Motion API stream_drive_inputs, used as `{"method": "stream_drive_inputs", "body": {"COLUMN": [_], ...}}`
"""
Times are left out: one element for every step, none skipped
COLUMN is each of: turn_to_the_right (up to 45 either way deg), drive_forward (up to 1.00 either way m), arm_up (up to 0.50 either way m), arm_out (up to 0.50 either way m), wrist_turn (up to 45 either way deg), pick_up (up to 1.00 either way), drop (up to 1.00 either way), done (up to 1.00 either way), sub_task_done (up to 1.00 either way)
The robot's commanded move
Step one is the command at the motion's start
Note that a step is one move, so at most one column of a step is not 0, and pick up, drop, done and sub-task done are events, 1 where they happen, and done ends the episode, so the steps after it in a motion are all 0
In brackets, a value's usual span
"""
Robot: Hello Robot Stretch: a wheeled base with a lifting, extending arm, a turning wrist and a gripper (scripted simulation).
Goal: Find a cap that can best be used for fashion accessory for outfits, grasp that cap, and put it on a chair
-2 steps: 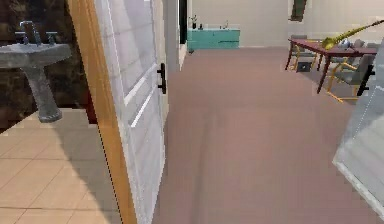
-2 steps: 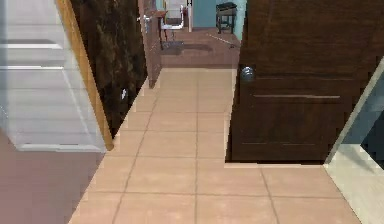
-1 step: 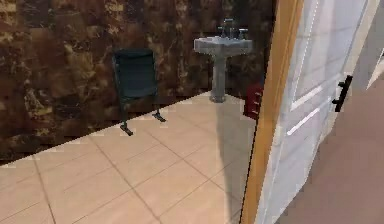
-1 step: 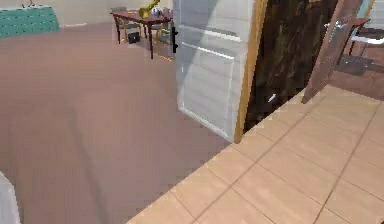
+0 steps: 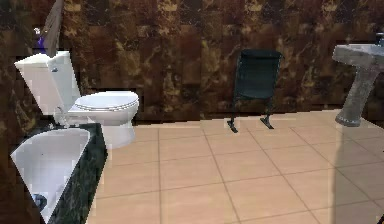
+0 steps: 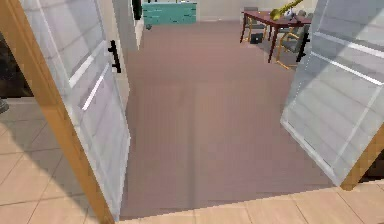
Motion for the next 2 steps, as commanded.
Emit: {"method": "stream_drive_inputs", "body": {"turn_to_the_right": [0.0,-9.0], "drive_forward": [0.30,0.00], "arm_up": [0.00,0.00], "arm_out": [0.00,0.00], "wrist_turn": [0.0,0.0], "pick_up": [0.00,0.00], "drop": [0.00,0.00], "done": [0.00,0.00], "sub_task_done": [0.00,0.00]}}
